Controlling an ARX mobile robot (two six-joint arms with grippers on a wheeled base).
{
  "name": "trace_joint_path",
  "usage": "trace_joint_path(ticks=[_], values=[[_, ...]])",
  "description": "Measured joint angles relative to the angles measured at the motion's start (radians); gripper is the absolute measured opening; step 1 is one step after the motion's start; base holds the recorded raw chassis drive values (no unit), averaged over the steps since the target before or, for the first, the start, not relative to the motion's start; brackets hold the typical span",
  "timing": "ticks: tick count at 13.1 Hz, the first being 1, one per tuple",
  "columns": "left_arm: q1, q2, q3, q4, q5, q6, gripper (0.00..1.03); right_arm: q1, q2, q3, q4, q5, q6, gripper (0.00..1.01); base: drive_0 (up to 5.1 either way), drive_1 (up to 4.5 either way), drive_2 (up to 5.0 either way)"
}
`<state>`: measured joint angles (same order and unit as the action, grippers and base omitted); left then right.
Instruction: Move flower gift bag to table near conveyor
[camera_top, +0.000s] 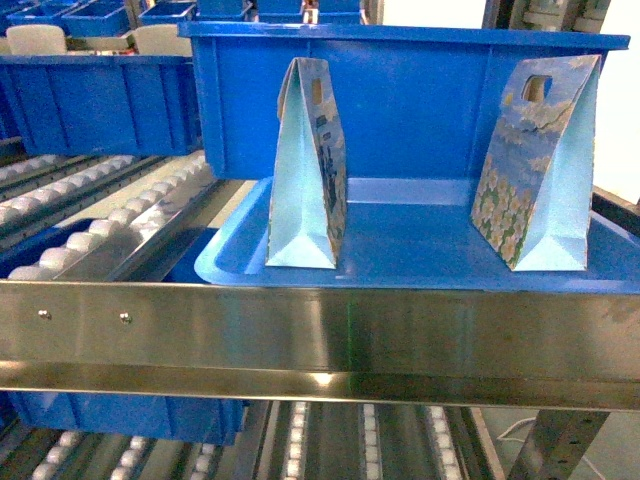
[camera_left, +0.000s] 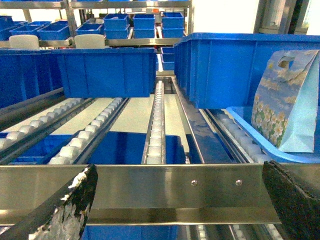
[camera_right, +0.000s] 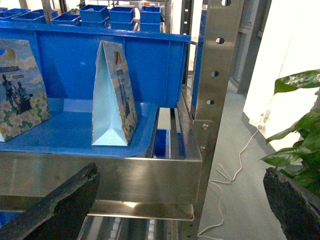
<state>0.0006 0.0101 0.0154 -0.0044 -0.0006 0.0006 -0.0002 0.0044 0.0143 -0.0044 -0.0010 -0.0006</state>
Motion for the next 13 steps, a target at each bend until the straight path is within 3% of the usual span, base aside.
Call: trace_joint_path(ticks=[10, 12, 13], values=[[0.000, 0.000, 0.000, 0.000, 0.000, 0.000, 0.98, 0.000, 0.000, 0.000, 0.000, 0.000, 0.000, 0.98, -0.1, 4.27, -4.4], [0.018, 0.005, 0.000, 0.030, 0.025, 0.001, 0.98, 0.037, 0.014, 0.000, 0.063, 0.028, -0.005, 0.98, -0.1, 4.27, -4.4], [0.068, 0.048, 0.000, 0.108, 0.068, 0.001, 0.98, 0.079, 0.088, 0.000, 0.153, 0.055, -0.018, 0.98, -0.1, 4.27, -4.4]])
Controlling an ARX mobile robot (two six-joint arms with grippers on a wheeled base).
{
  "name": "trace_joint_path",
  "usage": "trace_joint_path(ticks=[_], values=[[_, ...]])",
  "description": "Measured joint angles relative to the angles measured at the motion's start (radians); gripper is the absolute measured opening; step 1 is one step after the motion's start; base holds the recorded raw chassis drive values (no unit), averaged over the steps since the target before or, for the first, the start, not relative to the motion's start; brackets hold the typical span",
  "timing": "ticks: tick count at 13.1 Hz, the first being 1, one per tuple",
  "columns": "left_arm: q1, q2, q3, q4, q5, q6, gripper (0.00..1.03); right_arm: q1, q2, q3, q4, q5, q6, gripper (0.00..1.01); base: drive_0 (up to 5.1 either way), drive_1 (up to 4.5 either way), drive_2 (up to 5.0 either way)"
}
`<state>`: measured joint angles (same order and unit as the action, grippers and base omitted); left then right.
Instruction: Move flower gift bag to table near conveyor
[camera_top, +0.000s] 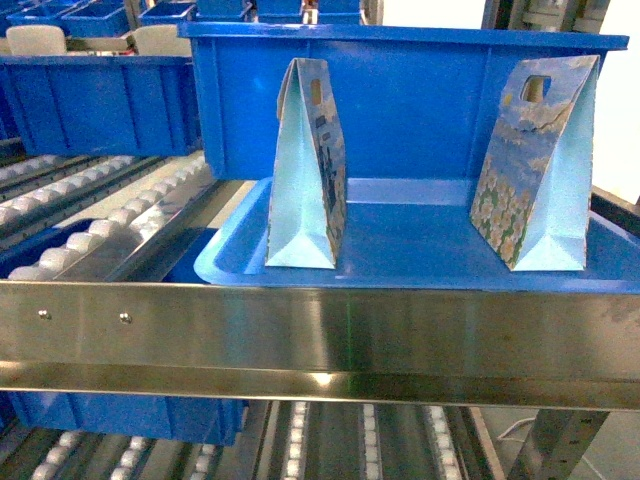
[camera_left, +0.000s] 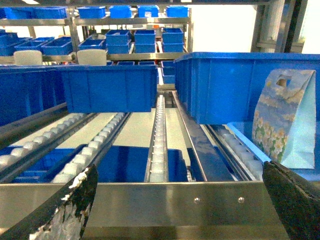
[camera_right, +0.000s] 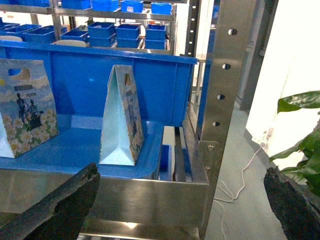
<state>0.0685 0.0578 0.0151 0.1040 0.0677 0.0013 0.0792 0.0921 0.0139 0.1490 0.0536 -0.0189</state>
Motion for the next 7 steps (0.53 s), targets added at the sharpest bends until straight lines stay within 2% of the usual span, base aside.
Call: trace_joint_path(ticks=[1, 2, 3, 5, 7], values=[[0.047, 0.089, 0.000, 0.093, 0.054, -0.001, 0.98, 0.026, 0.123, 0.000, 0.117, 0.008, -0.007, 0.98, -0.1, 4.27, -4.4], [0.072, 0.245, 0.001, 0.262, 0.092, -0.002, 0.98, 0.053, 0.290, 0.003, 0.275, 0.027, -0.017, 0.98, -0.1, 4.27, -4.4], [0.058, 0.405, 0.006, 0.419, 0.109, -0.002, 0.98, 0.092, 0.454, 0.027, 0.402, 0.029, -0.032, 0.98, -0.1, 4.27, -4.4], [-0.021, 0.668, 0.109, 0.611, 0.110, -0.002, 0.98, 0.116, 0.685, 0.128, 0.530, 0.033, -0.038, 0.98, -0.1, 4.27, -4.4], [-0.132, 0.866, 0.260, 0.640, 0.081, -0.002, 0.98, 0.132, 0.872, 0.241, 0.542, 0.017, -0.053, 0.98, -0.1, 4.27, -4.4]])
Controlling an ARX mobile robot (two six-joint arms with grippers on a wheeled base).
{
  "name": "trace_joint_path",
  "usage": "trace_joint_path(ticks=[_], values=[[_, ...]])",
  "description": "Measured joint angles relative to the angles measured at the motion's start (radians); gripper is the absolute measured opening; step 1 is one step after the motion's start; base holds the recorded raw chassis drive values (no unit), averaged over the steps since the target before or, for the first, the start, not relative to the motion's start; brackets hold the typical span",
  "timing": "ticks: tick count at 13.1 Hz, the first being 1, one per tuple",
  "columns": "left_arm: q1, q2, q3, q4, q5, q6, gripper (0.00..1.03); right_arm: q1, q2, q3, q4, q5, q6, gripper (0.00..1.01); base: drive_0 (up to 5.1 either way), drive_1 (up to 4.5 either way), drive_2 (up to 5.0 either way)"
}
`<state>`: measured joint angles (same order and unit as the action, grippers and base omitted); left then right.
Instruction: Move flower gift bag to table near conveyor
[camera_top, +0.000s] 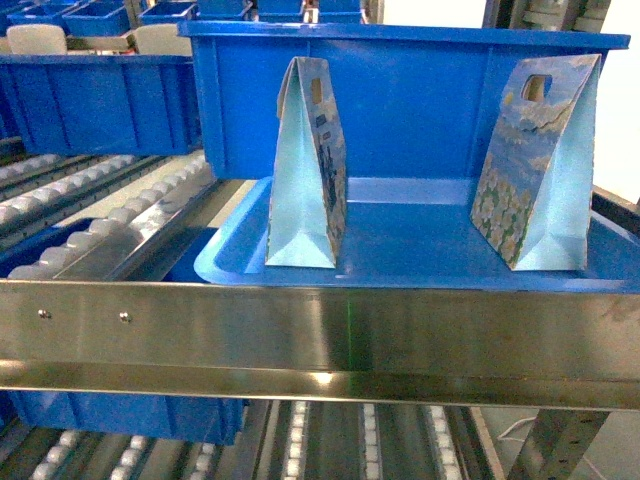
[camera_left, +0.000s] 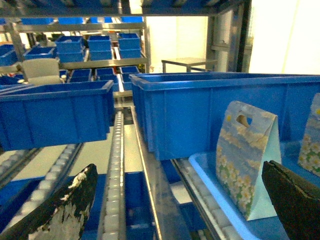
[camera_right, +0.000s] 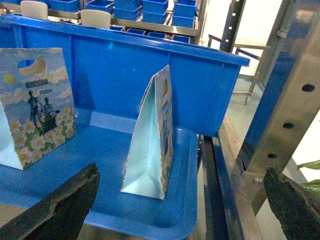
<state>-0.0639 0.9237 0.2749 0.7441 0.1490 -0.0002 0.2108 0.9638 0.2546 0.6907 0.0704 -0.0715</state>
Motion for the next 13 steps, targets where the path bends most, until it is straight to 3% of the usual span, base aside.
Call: trace_joint_path(ticks=[3, 4, 8, 10, 13], values=[[-0.134, 0.146, 0.184, -0.003, -0.042, -0.019, 0.98, 0.008, 0.176, 0.169, -0.026, 0.030, 0.008, 0.98, -0.1, 4.27, -4.4], [-0.180, 0.211, 0.263, -0.024, -0.056, -0.021, 0.98, 0.013, 0.220, 0.246, -0.061, 0.008, 0.019, 0.98, -0.1, 4.27, -4.4], [-0.219, 0.337, 0.408, -0.044, -0.098, -0.048, 0.98, 0.027, 0.348, 0.426, -0.120, -0.021, 0.030, 0.98, 0.0, 1.07, -1.1], [-0.227, 0.350, 0.418, -0.051, -0.106, -0.053, 0.98, 0.044, 0.377, 0.449, -0.129, 0.034, 0.025, 0.98, 0.0, 0.00, 0.0], [-0.227, 0.350, 0.418, -0.051, -0.108, -0.053, 0.98, 0.043, 0.377, 0.450, -0.134, 0.036, 0.021, 0.98, 0.0, 0.00, 0.0]])
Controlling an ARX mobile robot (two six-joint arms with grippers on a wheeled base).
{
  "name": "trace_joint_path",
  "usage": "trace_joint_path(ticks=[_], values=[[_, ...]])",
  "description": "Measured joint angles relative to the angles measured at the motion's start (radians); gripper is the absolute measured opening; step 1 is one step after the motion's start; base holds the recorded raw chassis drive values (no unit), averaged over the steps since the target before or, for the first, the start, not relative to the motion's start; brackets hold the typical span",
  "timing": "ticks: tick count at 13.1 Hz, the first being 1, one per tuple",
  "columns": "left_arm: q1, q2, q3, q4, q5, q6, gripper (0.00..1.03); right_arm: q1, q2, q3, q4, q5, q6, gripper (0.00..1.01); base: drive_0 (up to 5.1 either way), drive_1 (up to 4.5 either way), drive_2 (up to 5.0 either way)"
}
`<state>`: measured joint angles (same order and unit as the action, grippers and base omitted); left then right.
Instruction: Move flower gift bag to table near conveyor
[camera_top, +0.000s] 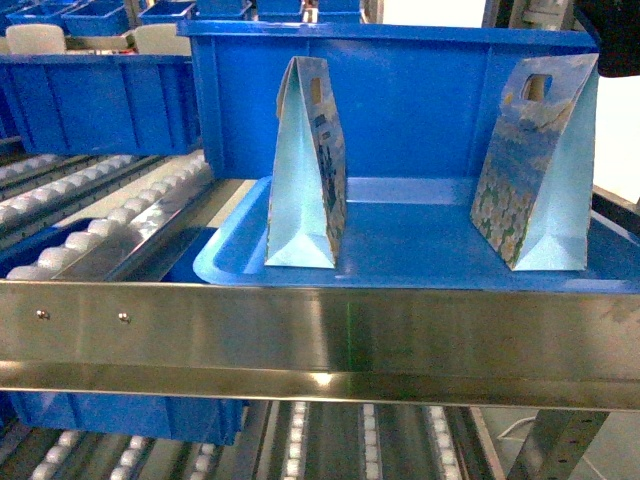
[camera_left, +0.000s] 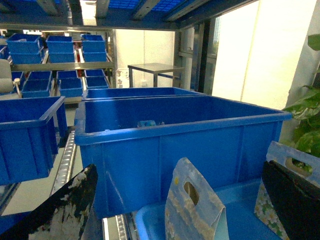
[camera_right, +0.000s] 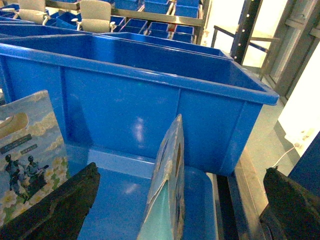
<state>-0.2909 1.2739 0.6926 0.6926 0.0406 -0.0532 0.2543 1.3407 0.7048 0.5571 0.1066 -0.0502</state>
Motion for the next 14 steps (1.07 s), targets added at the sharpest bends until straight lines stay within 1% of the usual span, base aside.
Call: trace_joint_path(ticks=[2, 4, 6, 9, 11, 13, 14], values=[[0.000, 0.000, 0.000, 0.001, 0.000, 0.000, 0.98, 0.000, 0.052, 0.045, -0.033, 0.002, -0.008, 0.98, 0.0, 0.00, 0.0], [0.000, 0.000, 0.000, 0.000, 0.000, 0.000, 0.98, -0.006, 0.109, 0.097, -0.073, -0.007, -0.013, 0.98, 0.0, 0.00, 0.0], [0.000, 0.000, 0.000, 0.000, 0.000, 0.000, 0.98, -0.013, 0.161, 0.152, -0.103, -0.014, 0.002, 0.98, 0.0, 0.00, 0.0], [0.000, 0.000, 0.000, 0.000, 0.000, 0.000, 0.98, -0.026, 0.288, 0.263, -0.210, -0.090, 0.060, 0.98, 0.0, 0.00, 0.0], [0.000, 0.000, 0.000, 0.000, 0.000, 0.000, 0.98, -0.044, 0.343, 0.320, -0.228, -0.089, 0.079, 0.98, 0.0, 0.00, 0.0], [0.000, 0.000, 0.000, 0.000, 0.000, 0.000, 0.98, -0.072, 0.349, 0.333, -0.227, -0.085, 0.087, 0.98, 0.0, 0.00, 0.0], [0.000, 0.000, 0.000, 0.000, 0.000, 0.000, 0.98, -0.074, 0.354, 0.334, -0.214, -0.082, 0.088, 0.98, 0.0, 0.00, 0.0]])
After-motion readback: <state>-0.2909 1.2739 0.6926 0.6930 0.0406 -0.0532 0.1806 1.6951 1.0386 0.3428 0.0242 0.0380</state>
